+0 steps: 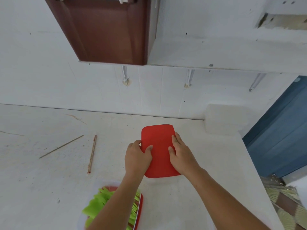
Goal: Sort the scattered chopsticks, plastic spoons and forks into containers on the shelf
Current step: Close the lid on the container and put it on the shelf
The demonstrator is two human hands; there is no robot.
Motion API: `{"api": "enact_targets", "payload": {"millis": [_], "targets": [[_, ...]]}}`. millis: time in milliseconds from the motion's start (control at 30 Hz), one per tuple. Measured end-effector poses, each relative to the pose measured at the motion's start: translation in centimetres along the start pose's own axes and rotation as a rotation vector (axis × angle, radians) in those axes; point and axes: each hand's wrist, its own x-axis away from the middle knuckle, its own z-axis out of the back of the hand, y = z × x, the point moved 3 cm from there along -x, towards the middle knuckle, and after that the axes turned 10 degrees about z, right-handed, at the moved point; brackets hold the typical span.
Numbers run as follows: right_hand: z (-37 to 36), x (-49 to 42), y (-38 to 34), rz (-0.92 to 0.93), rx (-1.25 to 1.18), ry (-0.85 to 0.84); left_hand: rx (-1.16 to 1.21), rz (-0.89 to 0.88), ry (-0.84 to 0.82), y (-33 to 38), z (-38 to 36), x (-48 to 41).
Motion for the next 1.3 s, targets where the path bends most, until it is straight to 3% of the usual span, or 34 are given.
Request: {"api": "enact_targets", "payload": {"millis": [233,333,467,633,733,867,967,1167,1300], "targets": [[-0.5,0.2,0.4,0.027,0.063,0.044,0.038,-0.120,0.049,-0.4,-0.9,0.5],[-0.4,0.2,0.3,0.024,0.066,0.018,-0.062,-0.194,0.031,-0.5,-1.8,-0.2],[-0.2,-0.2,0.6,-0.002,0.249,0.008,-0.131,-0.261,-0.059,0.4,-2.0,-0.3],[1.8,-3.4,-1.3,0.200,0.462,0.224,-0.366,-0.244,-0.249,2.9,-1.3,-1.9],[1.3,-4.8,-0.8,0.103,0.465,0.119,-0.418,-0.179,-0.324,3.9,-1.3,-3.6],[0.9,-5.7,0.4,0.047,0.357,-0.072,-0.228,-0.184,-0.198,4.1,-2.7,-4.5],[0.9,-6.0,0.9,0.066,0.339,-0.090,-0.084,-0.263,-0.078,3.5,-3.6,-4.7],[1.2,-6.7,1.2,0.065,0.348,-0.108,-0.226,-0.239,-0.132,3.2,-4.3,-5.9],[1.4,-6.9,0.4,0.042,0.371,-0.078,-0.183,-0.247,-0.104,3.2,-4.6,-7.2]]}}
